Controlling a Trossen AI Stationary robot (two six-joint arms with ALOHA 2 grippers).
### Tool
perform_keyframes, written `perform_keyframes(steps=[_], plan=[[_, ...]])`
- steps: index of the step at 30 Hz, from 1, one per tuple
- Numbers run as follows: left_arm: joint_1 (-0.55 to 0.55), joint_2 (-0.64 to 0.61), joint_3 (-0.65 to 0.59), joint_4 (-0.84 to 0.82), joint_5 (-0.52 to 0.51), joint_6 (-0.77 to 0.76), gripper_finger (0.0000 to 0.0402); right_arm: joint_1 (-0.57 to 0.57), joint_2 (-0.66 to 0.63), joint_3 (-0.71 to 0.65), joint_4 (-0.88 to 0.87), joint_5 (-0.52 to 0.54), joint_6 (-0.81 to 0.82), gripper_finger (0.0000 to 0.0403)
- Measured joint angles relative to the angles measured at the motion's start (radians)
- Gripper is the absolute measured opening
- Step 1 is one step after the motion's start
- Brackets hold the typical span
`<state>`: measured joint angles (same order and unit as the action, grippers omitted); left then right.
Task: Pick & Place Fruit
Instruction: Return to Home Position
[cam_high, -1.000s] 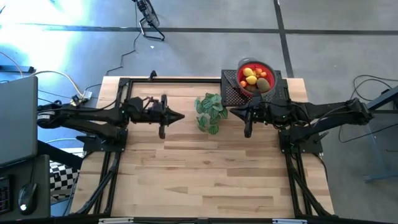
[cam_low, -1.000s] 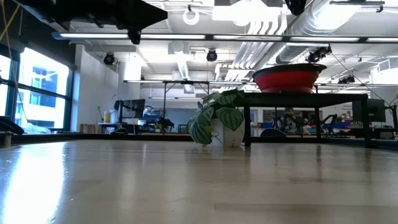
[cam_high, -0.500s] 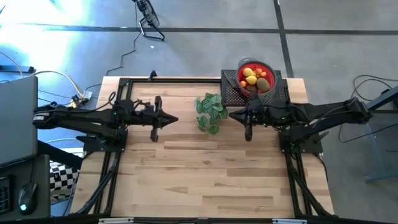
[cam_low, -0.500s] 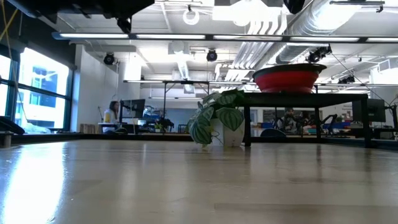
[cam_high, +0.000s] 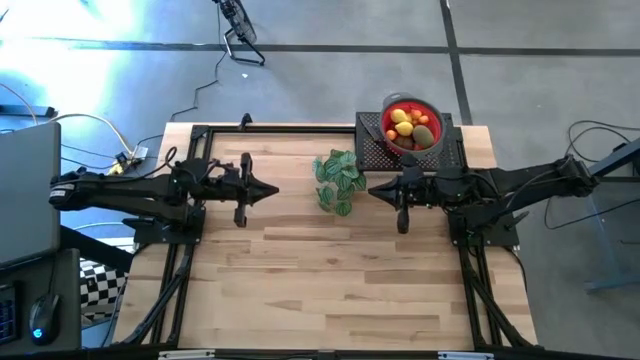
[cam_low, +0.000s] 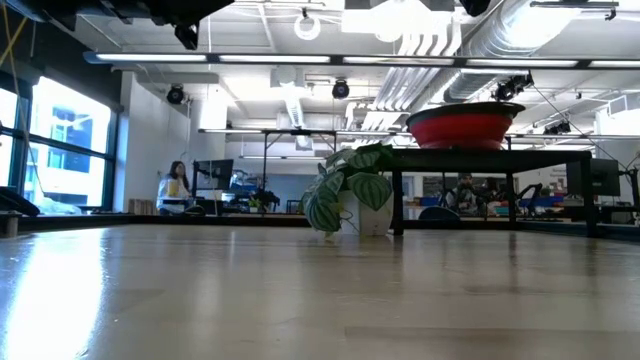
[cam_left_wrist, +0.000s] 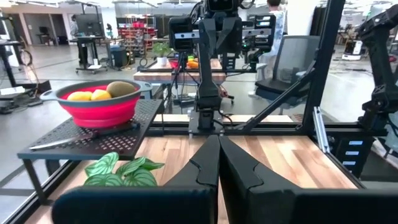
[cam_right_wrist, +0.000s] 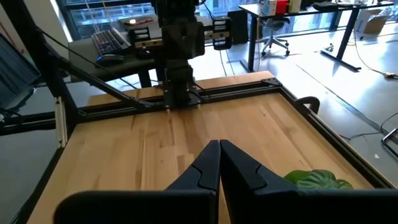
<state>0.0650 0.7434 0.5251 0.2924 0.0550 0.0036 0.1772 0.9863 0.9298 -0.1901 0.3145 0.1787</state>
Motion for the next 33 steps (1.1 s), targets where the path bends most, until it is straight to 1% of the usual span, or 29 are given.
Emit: perform_keyframes(steps=[4, 24, 26, 29, 33], plan=[[0.000, -0.016, 0.000, -0.014, -0.003, 0.000, 0.0000, 0.000, 0.000, 0.000, -0.001, 0.000, 0.000, 0.0003], [0.000, -0.016, 0.000, -0.034, -0.005, -0.008, 0.0000, 0.000, 0.005, 0.000, 0.002, -0.004, 0.018, 0.0002], [0.000, -0.016, 0.000, -0.034, -0.005, -0.008, 0.0000, 0.000, 0.005, -0.017, 0.048, -0.004, 0.019, 0.0002], [0.000, -0.016, 0.000, -0.034, -0.004, -0.008, 0.0000, 0.000, 0.005, -0.086, 0.157, -0.012, 0.012, 0.0002], [0.000, -0.016, 0.000, -0.034, -0.004, -0.008, 0.0000, 0.000, -0.004, -0.171, 0.274, -0.061, 0.009, 0.0002]])
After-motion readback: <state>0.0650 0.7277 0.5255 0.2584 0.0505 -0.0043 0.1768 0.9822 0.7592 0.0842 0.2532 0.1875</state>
